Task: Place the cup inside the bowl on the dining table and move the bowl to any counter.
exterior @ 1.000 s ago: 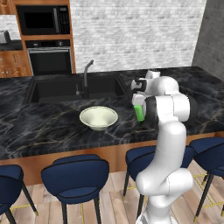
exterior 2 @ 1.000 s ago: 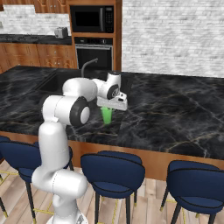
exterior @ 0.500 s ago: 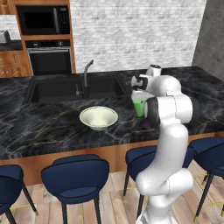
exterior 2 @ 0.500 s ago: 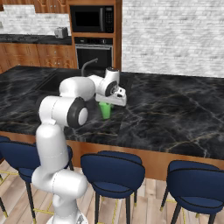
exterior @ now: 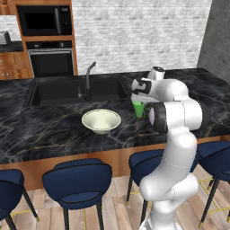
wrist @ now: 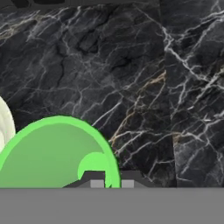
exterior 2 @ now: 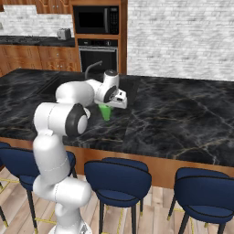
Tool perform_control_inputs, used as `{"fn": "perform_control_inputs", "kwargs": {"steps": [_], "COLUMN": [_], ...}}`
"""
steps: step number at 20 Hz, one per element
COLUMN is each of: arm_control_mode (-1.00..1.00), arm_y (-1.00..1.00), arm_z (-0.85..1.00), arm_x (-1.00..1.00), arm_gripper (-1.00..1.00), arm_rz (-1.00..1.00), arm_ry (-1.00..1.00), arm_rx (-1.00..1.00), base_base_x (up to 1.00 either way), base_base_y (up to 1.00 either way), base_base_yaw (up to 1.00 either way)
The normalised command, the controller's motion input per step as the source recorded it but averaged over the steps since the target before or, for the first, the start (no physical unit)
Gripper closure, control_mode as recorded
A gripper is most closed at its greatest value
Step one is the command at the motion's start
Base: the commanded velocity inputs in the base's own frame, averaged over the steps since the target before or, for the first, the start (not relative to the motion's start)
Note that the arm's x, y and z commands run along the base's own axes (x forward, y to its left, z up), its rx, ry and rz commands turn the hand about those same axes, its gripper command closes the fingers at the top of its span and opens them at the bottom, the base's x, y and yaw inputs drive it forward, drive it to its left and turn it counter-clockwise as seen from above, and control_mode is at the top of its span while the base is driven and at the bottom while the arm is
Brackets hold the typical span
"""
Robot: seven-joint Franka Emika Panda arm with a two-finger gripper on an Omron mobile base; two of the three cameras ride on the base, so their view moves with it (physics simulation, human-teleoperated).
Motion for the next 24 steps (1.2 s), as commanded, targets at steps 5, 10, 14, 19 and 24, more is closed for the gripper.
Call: {"fn": "perform_control_inputs", "kwargs": {"steps": [5, 10, 14, 19, 24], "arm_control_mode": [-1.00, -1.00, -1.00, -1.00, -1.00], "arm_y": [0.46, 0.45, 0.43, 0.40, 0.43], "arm_z": [0.18, 0.39, 0.35, 0.34, 0.05], "arm_x": [0.00, 0.00, 0.00, 0.00, 0.00], "arm_gripper": [1.00, 1.00, 1.00, 1.00, 1.00], "arm_rz": [0.00, 0.00, 0.00, 0.00, 0.00], "arm_ry": [-0.04, 0.00, 0.00, 0.00, 0.01], "arm_rx": [0.00, 0.00, 0.00, 0.00, 0.00], "base_base_x": [0.00, 0.00, 0.00, 0.00, 0.00], "base_base_y": [0.00, 0.00, 0.00, 0.00, 0.00], "base_base_yaw": [0.00, 0.00, 0.00, 0.00, 0.00]}}
